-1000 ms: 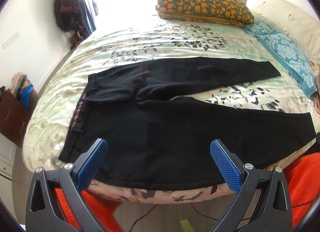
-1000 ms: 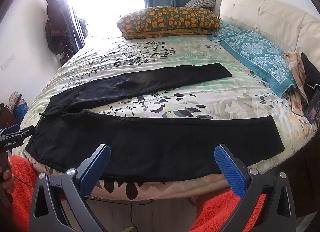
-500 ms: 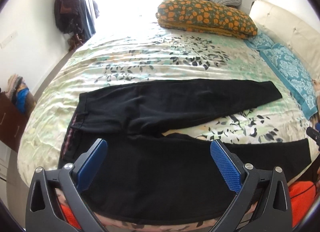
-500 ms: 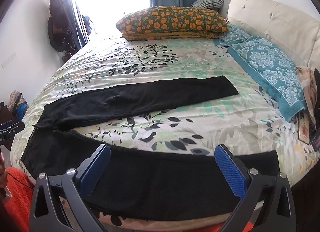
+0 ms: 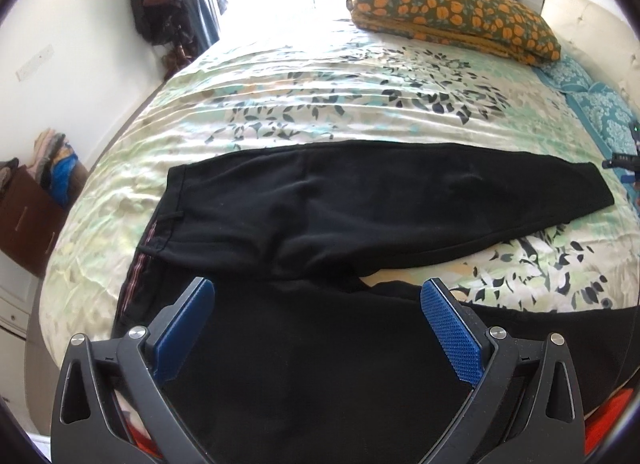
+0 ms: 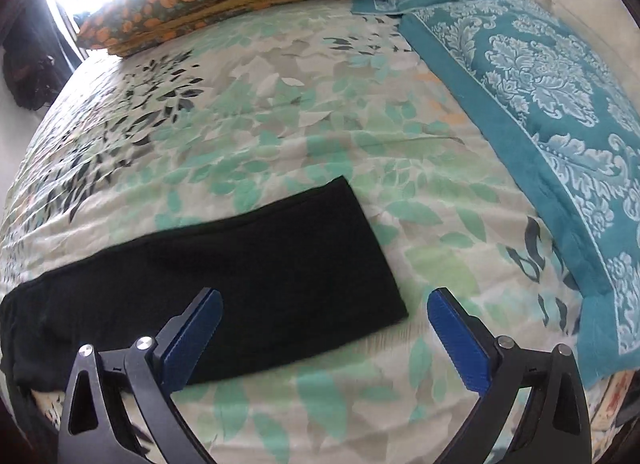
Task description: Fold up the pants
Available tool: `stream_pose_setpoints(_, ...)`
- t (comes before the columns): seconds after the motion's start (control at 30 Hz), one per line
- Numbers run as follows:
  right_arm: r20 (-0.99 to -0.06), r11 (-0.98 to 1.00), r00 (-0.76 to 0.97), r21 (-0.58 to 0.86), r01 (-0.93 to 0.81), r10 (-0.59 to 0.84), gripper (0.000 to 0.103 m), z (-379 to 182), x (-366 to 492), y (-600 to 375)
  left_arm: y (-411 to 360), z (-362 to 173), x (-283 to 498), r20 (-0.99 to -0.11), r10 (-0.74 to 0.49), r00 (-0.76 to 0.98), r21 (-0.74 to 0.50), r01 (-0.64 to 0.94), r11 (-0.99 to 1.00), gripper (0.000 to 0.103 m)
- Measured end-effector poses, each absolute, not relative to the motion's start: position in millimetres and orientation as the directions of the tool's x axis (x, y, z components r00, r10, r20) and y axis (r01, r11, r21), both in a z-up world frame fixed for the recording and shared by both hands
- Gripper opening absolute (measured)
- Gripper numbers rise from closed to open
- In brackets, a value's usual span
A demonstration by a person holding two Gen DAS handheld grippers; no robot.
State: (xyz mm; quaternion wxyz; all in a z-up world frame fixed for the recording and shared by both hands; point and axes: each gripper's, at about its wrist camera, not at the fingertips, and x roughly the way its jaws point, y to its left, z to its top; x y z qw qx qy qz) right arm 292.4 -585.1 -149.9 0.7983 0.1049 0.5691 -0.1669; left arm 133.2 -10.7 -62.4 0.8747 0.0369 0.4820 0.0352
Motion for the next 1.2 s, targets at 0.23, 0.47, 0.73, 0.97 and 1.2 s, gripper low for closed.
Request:
stream_pose_setpoints(0.23, -0.956, 0.882, 0.240, -0.037, 0.470, -0.168, 0.080, -198.3, 361.3, -615.3, -8.8, -83.7, 136.4, -0.866, 0.142, 0.480, 0.147, -0.027, 0.989, 0.102)
stream_pose_setpoints(0.47, -0.929, 0.913, 0.345, 0.018, 0.407, -0.136, 0.003, -156.7, 329.6, -588.8, -3.9, -79.1, 132.1, -0.873, 0.109, 0.476, 0.101, -0.041, 0.994, 0.102)
stream_pose_setpoints(0.73, -0.830, 0.967, 0.555, 0.094, 0.236, -0.055, 0.003, -39.0, 167.3, -494.1, 6.9, -53.5, 100.7, -0.849, 0.084, 0.521, 0.083, -0.025, 0.996, 0.102)
stream_pose_setpoints(0.97, -0.761, 0.909, 0.635, 0.164, 0.384, -0.131, 0.003, -44.4, -5.0, -444.3, 25.5, -75.2, 98.0, -0.888, 0.059, 0.456, 0.056, -0.019, 0.998, 0.102)
stream_pose_setpoints(1.2, -0.685, 0.833, 0.697, 0.247, 0.496, -0.212, 0.003, -58.0, -62.5, -432.9, 6.1, -70.7, 170.6, -0.889, -0.106, 0.445, -0.095, 0.046, 0.994, 0.102)
